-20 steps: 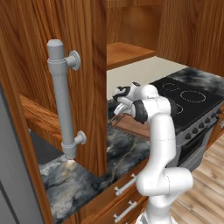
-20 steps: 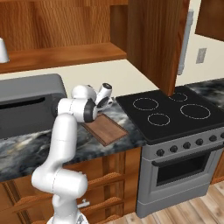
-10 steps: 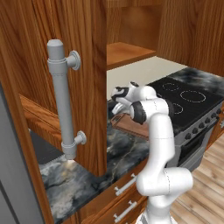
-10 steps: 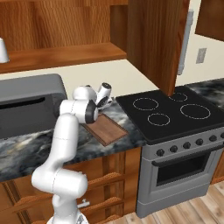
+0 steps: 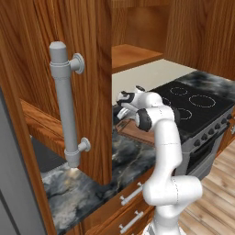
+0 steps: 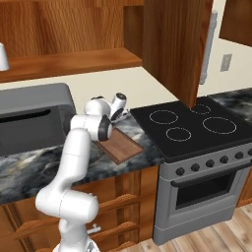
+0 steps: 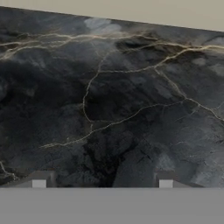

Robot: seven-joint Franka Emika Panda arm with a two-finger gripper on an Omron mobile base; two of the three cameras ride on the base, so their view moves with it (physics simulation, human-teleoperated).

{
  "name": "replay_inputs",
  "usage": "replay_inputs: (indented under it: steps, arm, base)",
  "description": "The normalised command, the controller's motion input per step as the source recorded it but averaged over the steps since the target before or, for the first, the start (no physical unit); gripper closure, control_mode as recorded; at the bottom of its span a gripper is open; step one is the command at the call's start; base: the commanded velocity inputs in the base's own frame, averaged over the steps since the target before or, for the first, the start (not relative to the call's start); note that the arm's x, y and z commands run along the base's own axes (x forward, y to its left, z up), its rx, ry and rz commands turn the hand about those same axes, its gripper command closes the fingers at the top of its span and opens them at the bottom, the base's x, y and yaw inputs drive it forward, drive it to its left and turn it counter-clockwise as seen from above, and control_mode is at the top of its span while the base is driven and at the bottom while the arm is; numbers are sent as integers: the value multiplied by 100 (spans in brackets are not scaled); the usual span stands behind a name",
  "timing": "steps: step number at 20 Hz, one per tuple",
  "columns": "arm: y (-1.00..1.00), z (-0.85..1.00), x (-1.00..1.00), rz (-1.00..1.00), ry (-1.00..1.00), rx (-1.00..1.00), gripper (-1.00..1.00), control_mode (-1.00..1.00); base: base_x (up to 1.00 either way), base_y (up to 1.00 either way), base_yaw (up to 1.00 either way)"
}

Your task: Move the cutting board and knife to the sink. Then move spray from the cabinet to the counter.

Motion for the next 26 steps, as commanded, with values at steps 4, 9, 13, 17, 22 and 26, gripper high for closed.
replay_inputs:
  steps: [4,9,13,17,22,26]
  arm:
    - [7,-21,14,0,0,0,-100,-100]
    - [3,-27,-2,0,0,0,-100,-100]
    - [6,-30,-35,0,0,0,-100,-100]
    - [7,-32,-47,0,0,0,-100,-100]
    - [1,-34,-50,0,0,0,-100,-100]
    - [0,-37,-52,0,0,0,-100,-100]
  base:
    - [0,0,0]
    - [0,0,0]
    - [0,0,0]
    - [0,0,0]
    - [0,0,0]
    - [0,0,0]
